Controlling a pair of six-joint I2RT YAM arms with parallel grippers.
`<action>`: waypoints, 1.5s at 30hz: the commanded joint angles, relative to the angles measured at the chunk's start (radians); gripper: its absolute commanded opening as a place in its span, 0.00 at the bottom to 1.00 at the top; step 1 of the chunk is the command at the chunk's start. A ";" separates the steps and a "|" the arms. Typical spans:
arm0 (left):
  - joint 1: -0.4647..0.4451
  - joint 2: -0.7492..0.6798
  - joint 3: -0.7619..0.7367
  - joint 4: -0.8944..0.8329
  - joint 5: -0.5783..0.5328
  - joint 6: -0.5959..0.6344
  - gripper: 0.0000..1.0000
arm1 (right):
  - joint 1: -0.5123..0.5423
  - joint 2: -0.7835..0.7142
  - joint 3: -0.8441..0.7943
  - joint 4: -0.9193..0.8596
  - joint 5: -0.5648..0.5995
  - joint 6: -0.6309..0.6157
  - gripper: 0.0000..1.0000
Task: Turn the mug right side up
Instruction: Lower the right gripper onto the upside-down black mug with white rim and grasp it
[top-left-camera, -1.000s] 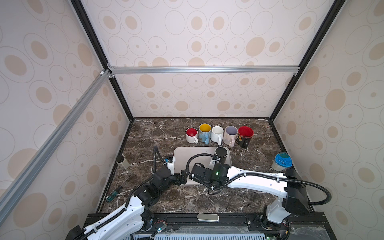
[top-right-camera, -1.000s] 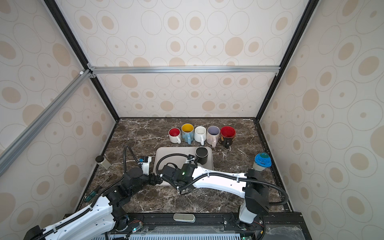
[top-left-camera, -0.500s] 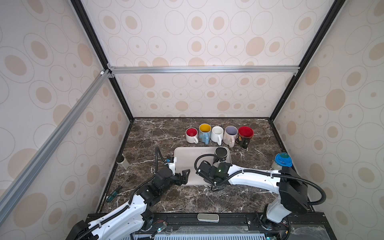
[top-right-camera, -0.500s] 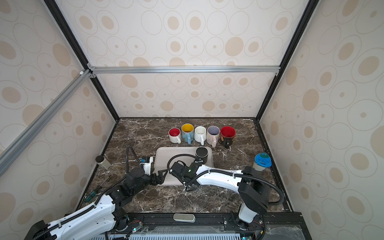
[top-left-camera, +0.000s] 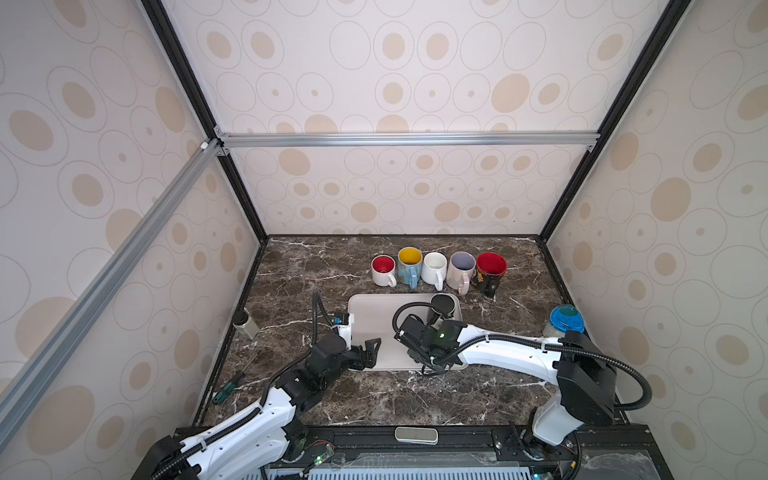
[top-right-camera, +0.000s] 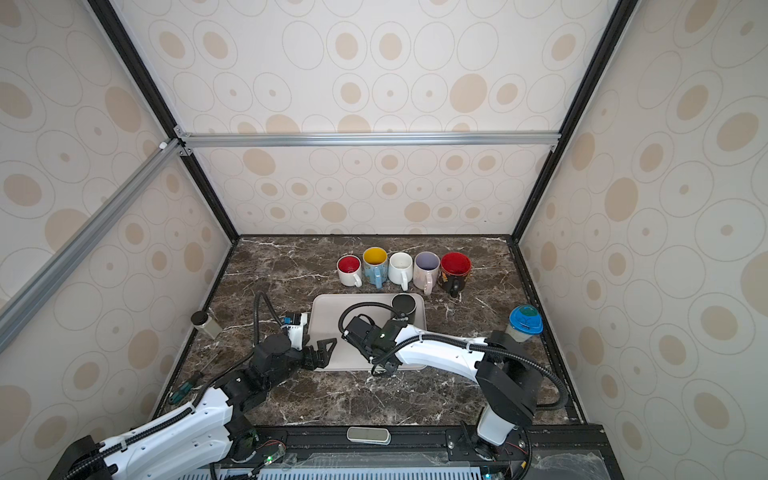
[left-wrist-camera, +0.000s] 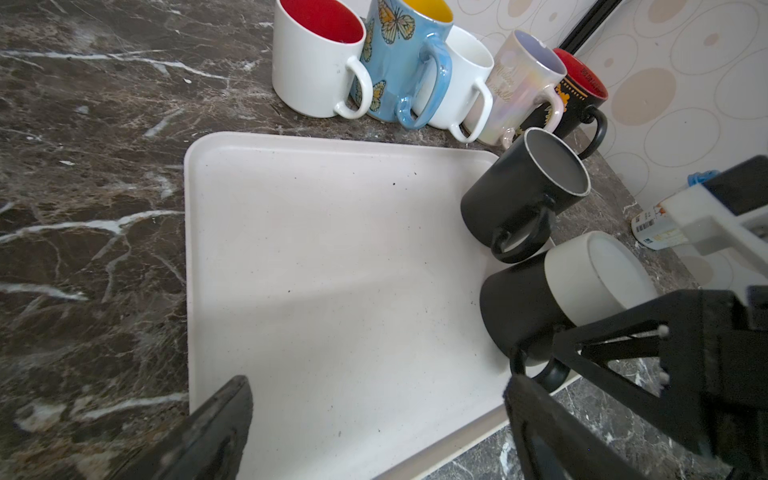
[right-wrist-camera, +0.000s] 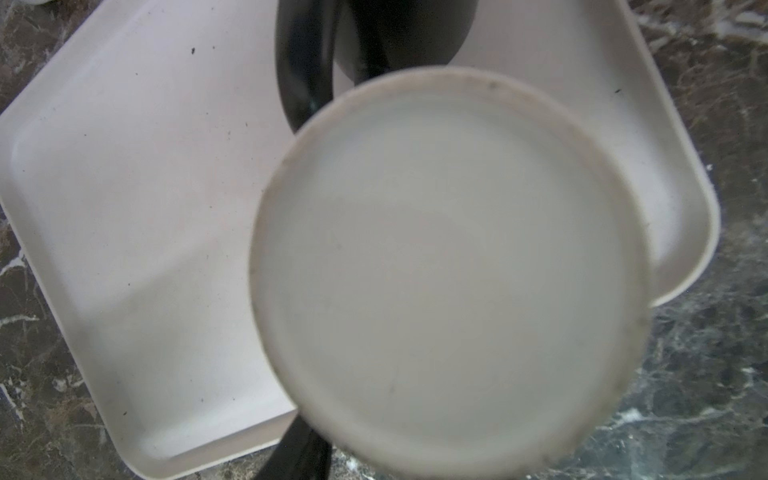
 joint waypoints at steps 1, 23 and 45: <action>-0.005 -0.009 0.007 0.020 -0.001 0.004 0.96 | -0.010 0.012 -0.013 -0.024 -0.013 0.007 0.39; -0.005 -0.003 -0.001 0.045 -0.001 0.007 0.97 | -0.087 -0.001 -0.022 -0.112 -0.075 -0.374 0.37; -0.006 0.004 -0.009 0.060 0.003 -0.002 0.96 | -0.122 -0.017 -0.024 -0.088 -0.098 -0.523 0.00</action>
